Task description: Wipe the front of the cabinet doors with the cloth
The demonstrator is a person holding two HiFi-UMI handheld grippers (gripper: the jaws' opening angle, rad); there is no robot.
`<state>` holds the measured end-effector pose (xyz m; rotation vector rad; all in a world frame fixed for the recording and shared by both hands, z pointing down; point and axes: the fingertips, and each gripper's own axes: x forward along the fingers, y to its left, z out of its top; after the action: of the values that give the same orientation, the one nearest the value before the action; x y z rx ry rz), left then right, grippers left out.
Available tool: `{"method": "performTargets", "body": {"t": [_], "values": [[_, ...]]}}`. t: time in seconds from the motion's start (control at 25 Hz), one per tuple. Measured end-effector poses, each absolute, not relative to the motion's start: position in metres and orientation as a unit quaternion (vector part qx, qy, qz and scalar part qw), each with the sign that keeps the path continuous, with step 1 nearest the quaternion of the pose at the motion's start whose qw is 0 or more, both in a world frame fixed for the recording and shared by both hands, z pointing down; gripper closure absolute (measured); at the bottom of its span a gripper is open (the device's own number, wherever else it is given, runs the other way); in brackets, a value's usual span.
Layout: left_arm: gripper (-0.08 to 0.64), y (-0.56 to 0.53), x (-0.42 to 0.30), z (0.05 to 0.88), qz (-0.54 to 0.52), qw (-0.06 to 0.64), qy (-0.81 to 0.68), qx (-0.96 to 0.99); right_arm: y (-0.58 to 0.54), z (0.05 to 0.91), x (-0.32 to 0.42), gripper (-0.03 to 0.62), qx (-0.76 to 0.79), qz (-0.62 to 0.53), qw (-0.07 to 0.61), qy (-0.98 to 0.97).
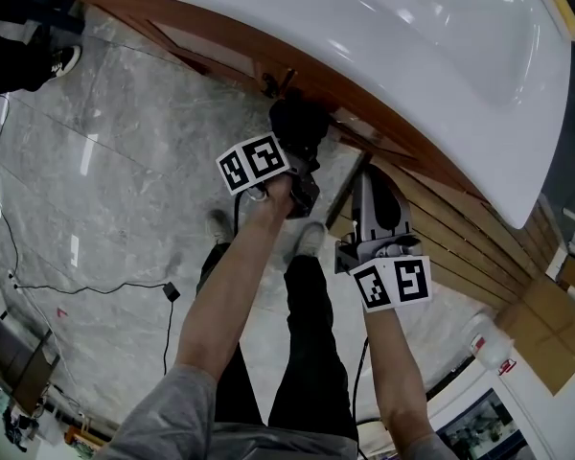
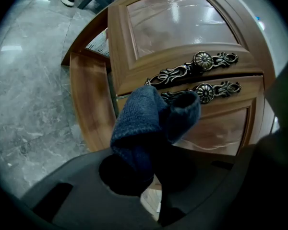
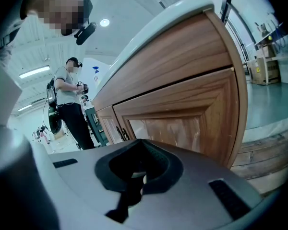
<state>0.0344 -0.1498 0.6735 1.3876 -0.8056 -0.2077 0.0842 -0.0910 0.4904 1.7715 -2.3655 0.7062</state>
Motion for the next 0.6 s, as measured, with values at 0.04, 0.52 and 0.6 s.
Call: {"method": "performTargets", "body": {"t": [0.04, 0.52, 0.6], "values": [[0.506, -0.147, 0.034, 0.67, -0.093, 0.689, -0.359, 0.622, -0.09, 0.489, 0.084, 0.583, 0.582, 0.232, 0.051, -0.778], [0.506, -0.104, 0.004, 0.617, -0.106, 0.665, -0.358, 0.647, -0.067, 0.468, 0.065, 0.583, 0.568, 0.233, 0.038, -0.788], [0.506, -0.1, -0.001, 0.608, -0.108, 0.66, -0.359, 0.651, -0.064, 0.463, 0.062, 0.583, 0.565, 0.232, 0.036, -0.791]]}}
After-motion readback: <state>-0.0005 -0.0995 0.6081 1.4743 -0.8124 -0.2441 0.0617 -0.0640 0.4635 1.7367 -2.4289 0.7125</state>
